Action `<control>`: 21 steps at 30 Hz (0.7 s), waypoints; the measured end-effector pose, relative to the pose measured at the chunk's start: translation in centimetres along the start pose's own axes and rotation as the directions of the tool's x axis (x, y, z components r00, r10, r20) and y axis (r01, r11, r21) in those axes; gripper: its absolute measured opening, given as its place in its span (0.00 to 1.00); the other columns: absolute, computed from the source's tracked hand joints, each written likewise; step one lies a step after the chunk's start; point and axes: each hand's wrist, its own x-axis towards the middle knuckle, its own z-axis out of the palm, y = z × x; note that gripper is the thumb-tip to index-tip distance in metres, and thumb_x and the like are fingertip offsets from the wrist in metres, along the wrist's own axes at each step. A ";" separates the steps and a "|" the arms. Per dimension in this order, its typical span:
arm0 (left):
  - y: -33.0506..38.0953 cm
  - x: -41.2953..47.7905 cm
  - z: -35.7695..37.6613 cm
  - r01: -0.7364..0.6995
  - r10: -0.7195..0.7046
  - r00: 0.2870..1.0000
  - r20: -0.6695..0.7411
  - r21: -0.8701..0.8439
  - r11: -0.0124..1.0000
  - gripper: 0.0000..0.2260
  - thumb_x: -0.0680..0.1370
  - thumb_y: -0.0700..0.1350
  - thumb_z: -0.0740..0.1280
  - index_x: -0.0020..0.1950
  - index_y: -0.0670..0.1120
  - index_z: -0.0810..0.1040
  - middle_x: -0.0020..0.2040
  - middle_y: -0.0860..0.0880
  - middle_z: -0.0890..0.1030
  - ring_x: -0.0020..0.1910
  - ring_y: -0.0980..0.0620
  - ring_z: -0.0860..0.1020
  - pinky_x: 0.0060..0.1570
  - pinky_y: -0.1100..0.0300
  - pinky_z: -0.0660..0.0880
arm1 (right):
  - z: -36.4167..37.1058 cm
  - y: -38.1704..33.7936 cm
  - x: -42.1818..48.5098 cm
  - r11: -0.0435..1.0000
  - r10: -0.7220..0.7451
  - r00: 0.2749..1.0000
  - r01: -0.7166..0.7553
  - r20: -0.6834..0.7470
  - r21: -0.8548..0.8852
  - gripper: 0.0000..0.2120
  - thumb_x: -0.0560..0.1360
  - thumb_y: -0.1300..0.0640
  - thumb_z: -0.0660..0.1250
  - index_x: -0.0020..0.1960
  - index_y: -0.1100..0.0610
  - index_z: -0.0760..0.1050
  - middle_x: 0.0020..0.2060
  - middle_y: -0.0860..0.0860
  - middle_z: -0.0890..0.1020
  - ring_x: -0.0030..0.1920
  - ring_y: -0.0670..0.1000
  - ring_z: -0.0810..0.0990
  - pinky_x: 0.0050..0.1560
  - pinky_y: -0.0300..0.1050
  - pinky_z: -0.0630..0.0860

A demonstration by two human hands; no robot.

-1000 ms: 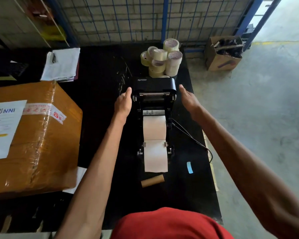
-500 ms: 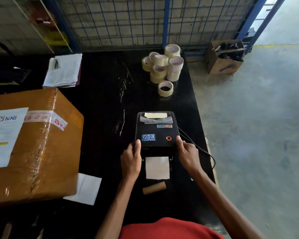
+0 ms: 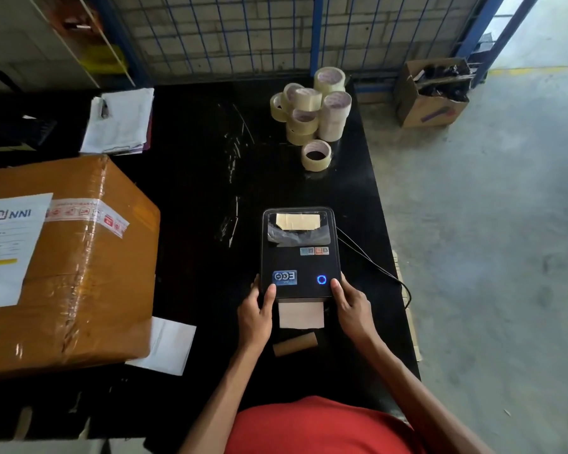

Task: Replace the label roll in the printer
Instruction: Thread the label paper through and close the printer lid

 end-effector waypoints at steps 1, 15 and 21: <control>-0.2 0.0 0.1 0.015 -0.015 1.000 -0.002 -0.014 1.000 0.21 0.80 0.57 0.63 0.61 0.41 0.80 0.44 0.58 0.80 0.49 0.56 0.80 0.39 0.83 0.68 | 0.1 0.2 -0.1 1.000 -0.002 1.000 0.002 0.000 0.018 0.27 0.83 0.45 0.59 0.78 0.54 0.65 0.63 0.51 0.83 0.56 0.43 0.83 0.58 0.43 0.81; -1.6 0.3 0.1 0.044 -0.039 0.999 0.031 -0.163 0.986 0.25 0.75 0.66 0.61 0.56 0.47 0.82 0.41 0.61 0.82 0.46 0.63 0.81 0.41 0.78 0.73 | 0.2 1.4 0.1 0.999 -0.034 0.998 0.036 -0.048 0.036 0.34 0.78 0.35 0.58 0.77 0.52 0.66 0.61 0.44 0.82 0.52 0.26 0.79 0.50 0.24 0.75; -1.9 0.4 0.1 0.039 -0.033 0.999 0.039 -0.172 0.984 0.27 0.76 0.66 0.61 0.61 0.47 0.82 0.44 0.61 0.82 0.47 0.63 0.81 0.43 0.79 0.73 | 0.2 1.7 0.3 0.998 -0.023 0.999 0.025 -0.036 0.058 0.33 0.78 0.35 0.59 0.77 0.51 0.66 0.62 0.47 0.83 0.53 0.29 0.80 0.49 0.25 0.76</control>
